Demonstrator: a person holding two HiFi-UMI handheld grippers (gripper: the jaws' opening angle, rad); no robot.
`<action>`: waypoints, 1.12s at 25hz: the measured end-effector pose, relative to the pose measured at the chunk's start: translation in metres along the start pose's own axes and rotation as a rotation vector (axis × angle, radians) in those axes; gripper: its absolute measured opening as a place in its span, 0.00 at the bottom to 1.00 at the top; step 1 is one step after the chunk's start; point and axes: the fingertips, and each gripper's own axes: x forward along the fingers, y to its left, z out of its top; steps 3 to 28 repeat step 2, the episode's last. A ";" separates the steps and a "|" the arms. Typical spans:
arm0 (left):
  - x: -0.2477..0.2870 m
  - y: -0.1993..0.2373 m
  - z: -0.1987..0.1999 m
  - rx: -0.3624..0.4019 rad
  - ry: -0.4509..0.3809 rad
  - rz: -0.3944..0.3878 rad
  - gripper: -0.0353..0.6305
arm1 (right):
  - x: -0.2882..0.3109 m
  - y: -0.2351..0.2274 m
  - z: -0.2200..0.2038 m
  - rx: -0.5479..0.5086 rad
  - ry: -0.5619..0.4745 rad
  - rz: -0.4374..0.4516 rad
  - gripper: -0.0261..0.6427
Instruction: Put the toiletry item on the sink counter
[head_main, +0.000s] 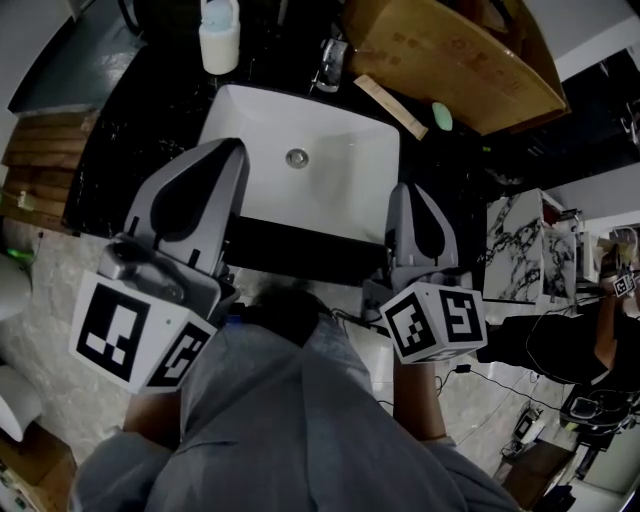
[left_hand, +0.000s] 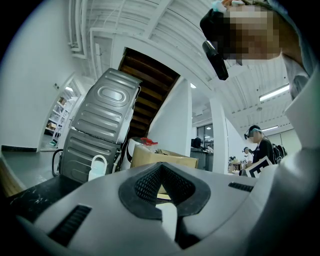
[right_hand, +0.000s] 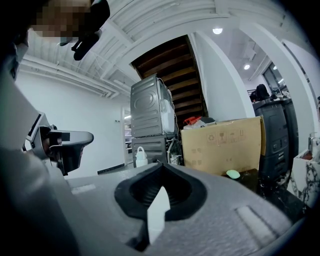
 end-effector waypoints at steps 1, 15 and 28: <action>0.000 0.000 0.000 0.000 0.000 -0.002 0.06 | 0.000 0.000 0.000 0.001 -0.001 -0.002 0.03; 0.000 0.000 0.000 0.001 -0.001 -0.003 0.06 | 0.000 -0.001 0.000 0.003 -0.002 -0.004 0.03; 0.000 0.000 0.000 0.001 -0.001 -0.003 0.06 | 0.000 -0.001 0.000 0.003 -0.002 -0.004 0.03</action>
